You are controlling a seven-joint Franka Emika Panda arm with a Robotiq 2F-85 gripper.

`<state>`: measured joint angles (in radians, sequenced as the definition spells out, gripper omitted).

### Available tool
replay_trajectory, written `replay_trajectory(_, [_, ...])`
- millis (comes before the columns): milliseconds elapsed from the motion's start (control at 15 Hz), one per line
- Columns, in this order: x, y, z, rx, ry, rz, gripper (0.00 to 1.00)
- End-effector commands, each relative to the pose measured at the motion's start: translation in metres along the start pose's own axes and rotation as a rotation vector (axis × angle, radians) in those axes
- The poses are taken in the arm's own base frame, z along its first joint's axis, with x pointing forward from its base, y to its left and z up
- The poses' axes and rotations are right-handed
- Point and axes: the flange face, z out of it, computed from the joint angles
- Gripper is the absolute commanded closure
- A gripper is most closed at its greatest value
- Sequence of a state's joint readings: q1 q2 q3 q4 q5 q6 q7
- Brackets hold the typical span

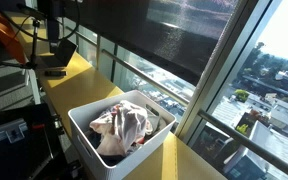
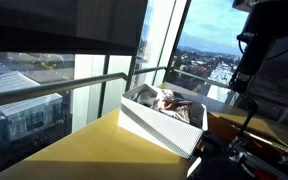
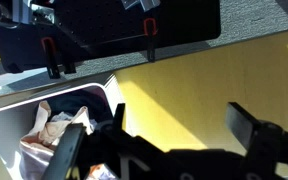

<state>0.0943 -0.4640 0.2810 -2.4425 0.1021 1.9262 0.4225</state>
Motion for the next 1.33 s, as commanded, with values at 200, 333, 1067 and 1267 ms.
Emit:
replay_trajectory(200, [0.0,0.0,-0.002,0.001,0.002,0.0,0.0])
replay_trajectory(333, [0.0,0.0,-0.002,0.001,0.002,0.0,0.0])
replay_trajectory(1067, [0.143,0.078,-0.03,-0.008,0.212,0.082,0.0])
replay_trajectory(1267, [0.176,0.089,-0.006,0.027,0.185,0.177,0.0])
